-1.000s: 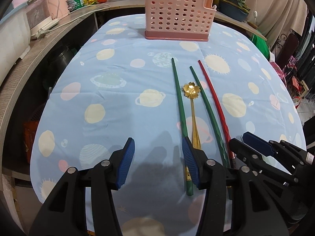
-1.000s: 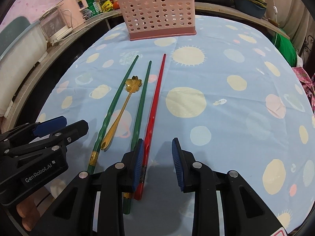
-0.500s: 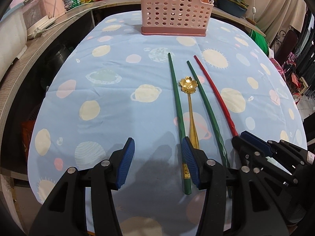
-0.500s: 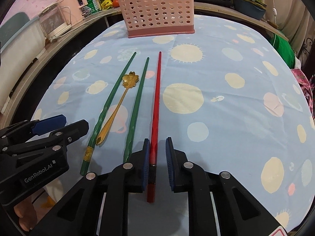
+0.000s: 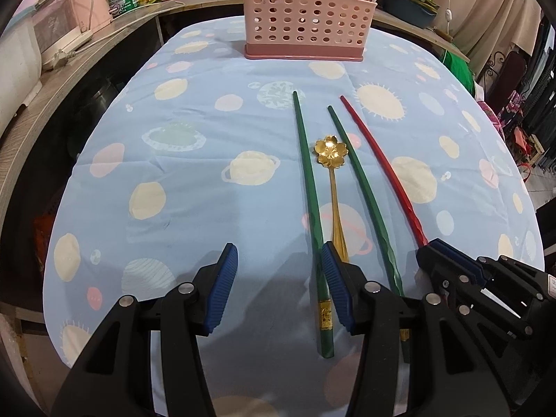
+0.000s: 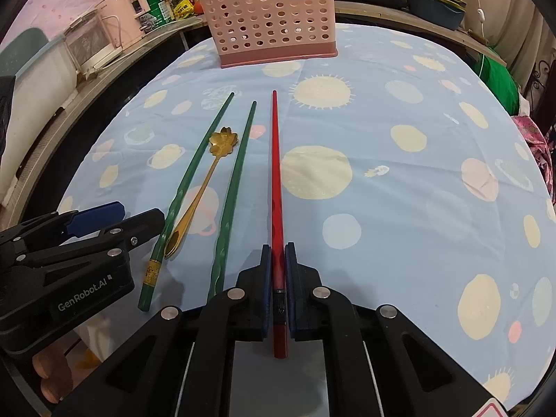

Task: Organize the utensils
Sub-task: 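Grasp the red chopstick with the right tool while the left tool grasps a green chopstick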

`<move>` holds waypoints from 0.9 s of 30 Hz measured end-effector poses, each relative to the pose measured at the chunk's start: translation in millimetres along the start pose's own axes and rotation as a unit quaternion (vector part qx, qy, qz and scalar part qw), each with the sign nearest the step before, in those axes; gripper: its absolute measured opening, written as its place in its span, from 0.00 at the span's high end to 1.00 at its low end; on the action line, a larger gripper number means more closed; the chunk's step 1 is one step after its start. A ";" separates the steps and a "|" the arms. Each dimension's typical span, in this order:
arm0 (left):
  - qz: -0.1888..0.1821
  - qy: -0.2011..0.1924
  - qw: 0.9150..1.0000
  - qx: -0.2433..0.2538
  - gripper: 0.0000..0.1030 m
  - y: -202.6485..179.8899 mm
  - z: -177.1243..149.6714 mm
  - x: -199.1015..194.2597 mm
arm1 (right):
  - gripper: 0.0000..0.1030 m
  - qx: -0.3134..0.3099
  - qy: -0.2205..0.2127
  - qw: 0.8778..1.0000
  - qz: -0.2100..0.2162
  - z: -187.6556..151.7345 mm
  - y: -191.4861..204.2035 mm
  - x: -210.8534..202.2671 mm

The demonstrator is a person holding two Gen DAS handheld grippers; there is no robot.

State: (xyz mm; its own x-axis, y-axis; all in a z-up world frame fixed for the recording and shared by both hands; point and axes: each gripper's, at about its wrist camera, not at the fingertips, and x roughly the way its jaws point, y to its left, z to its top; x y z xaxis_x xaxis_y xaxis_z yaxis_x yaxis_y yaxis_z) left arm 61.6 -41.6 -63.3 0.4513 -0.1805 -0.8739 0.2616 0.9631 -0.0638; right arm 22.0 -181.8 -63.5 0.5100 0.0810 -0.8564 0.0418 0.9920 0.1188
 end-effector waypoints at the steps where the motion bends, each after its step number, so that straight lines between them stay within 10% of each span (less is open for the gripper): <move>1: -0.001 0.002 1.000 0.001 0.54 -0.5 0.1 1.6 | 0.93 -0.001 0.000 1.000 0.000 0.1 -0.1 0.0; 21: -0.003 0.011 1.000 0.019 0.56 -2.8 -19.0 -2.8 | 0.93 -0.001 0.001 1.000 0.000 -0.9 0.3 -0.2; 27: -0.005 0.013 1.000 0.018 0.72 -0.5 -24.8 -7.4 | 0.93 0.000 0.001 1.000 0.001 -1.8 0.1 -0.6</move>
State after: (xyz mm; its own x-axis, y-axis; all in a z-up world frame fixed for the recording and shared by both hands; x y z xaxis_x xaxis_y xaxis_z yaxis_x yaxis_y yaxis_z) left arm 37.0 -35.8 -68.7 0.4257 -0.1836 -0.8860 0.2970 0.9533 -0.0548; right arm 20.1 -181.6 -63.9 0.5082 0.0839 -0.8572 0.0410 0.9918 0.1214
